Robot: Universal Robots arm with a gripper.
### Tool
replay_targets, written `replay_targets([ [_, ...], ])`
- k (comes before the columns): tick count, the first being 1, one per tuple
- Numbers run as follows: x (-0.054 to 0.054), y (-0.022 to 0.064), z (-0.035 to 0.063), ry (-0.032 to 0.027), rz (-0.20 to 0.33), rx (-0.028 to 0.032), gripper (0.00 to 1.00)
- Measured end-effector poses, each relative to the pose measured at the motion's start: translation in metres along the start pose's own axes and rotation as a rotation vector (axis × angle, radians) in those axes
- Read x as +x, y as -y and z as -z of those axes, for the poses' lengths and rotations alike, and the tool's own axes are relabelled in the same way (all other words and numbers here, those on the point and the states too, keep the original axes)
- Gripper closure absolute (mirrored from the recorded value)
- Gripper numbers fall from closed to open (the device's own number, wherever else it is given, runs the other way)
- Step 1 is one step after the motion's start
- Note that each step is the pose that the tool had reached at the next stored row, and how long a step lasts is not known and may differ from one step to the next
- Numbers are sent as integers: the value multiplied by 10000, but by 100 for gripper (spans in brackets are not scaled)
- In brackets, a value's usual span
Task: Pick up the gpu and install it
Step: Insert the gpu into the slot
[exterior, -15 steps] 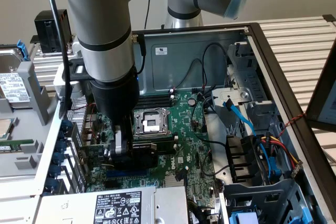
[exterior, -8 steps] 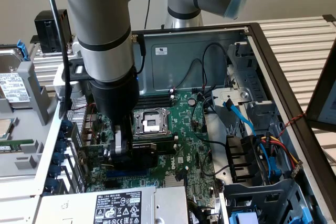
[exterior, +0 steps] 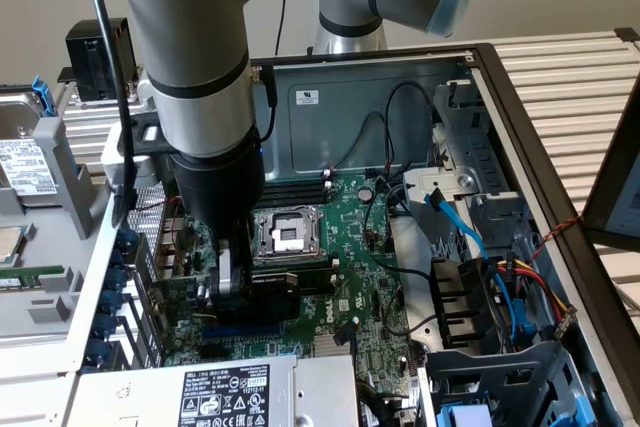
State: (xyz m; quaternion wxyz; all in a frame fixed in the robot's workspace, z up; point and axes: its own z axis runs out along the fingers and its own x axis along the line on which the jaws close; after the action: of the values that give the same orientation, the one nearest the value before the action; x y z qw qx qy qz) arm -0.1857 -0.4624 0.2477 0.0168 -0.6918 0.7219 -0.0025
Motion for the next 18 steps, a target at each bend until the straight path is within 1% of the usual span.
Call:
replay_targets([
  [2, -1, -1, -2, 1, 0, -9, 73],
  [7, 0, 0, -2, -1, -1, -137, 73],
  [8, 0, -1, -2, -3, -1, -148, 73],
  [11, -1, -1, -1, -4, -3, -148, 73],
  [13, -1, -1, -1, -3, -3, -135, 73],
  [18, 0, -2, -1, -1, -2, -75, 73],
])
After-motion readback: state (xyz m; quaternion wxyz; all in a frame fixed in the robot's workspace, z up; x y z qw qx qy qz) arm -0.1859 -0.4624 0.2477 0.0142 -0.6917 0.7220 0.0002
